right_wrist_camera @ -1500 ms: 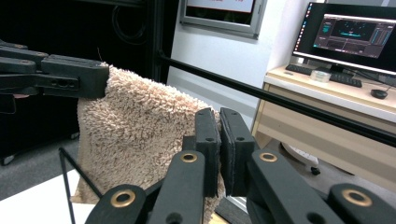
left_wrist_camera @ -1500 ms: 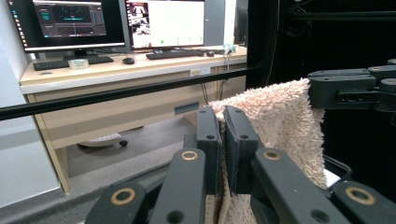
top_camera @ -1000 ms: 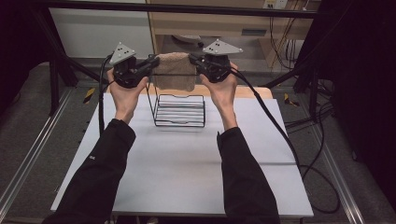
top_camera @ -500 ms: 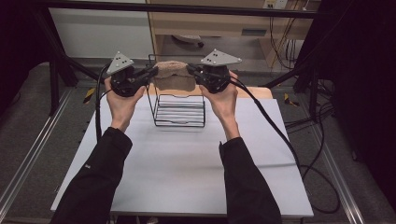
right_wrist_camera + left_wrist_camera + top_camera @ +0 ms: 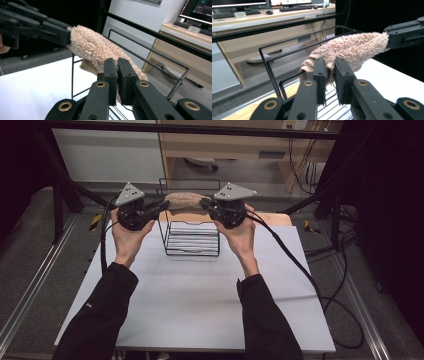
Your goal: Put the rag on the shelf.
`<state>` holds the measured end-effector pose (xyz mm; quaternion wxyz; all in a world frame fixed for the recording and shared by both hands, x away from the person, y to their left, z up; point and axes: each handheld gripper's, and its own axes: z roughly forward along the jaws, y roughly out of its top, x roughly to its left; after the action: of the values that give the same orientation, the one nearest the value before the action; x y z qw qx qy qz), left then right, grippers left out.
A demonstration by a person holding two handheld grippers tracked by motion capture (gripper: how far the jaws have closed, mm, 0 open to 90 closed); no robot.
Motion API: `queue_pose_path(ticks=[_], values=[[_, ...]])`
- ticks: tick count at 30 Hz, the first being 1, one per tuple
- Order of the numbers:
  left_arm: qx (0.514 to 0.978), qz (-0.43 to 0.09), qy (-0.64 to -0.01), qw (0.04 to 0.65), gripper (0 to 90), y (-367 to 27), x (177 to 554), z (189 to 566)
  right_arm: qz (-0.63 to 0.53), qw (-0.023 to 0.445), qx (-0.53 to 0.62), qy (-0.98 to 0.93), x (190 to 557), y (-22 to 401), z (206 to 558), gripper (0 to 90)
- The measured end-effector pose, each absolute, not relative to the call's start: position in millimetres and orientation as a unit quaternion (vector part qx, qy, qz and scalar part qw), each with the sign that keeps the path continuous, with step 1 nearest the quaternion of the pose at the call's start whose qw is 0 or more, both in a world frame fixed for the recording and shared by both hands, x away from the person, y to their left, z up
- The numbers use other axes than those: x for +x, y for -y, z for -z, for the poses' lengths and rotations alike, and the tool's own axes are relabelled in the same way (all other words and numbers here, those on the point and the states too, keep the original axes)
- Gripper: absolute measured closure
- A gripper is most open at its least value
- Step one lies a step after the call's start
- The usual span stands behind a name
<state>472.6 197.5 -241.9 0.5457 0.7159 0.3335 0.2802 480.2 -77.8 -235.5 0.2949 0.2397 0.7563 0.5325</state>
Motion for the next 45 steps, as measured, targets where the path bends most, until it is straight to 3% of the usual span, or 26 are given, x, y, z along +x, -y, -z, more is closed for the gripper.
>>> queue_pose_path(ticks=[5,11,21,30,38,45], values=[[0.698,-0.277,-0.341,0.565,74.8,-203.8,470.0,225.0,-0.529,0.295,0.238,-0.759,479.2,78.3,238.1,86.1],[0.705,-0.271,-0.343,0.558,77.8,-193.1,477.2,211.9,-0.519,0.302,0.231,-0.766,477.6,76.5,241.4,85.8],[0.744,-0.243,-0.338,0.523,89.0,-176.0,486.2,231.2,-0.519,0.291,0.234,-0.769,476.8,82.3,246.4,83.9],[0.761,-0.235,-0.332,0.506,89.7,-178.8,482.8,245.1,-0.543,0.274,0.243,-0.756,471.9,87.5,241.4,75.3],[0.766,-0.236,-0.333,0.497,88.2,-177.6,487.2,254.1,-0.521,0.249,0.274,-0.769,480.8,84.3,249.7,87.3],[0.767,-0.239,-0.342,0.488,87.1,-177.1,494.8,262.9,-0.507,0.243,0.306,-0.768,493.2,84.0,267.5,87.7]])
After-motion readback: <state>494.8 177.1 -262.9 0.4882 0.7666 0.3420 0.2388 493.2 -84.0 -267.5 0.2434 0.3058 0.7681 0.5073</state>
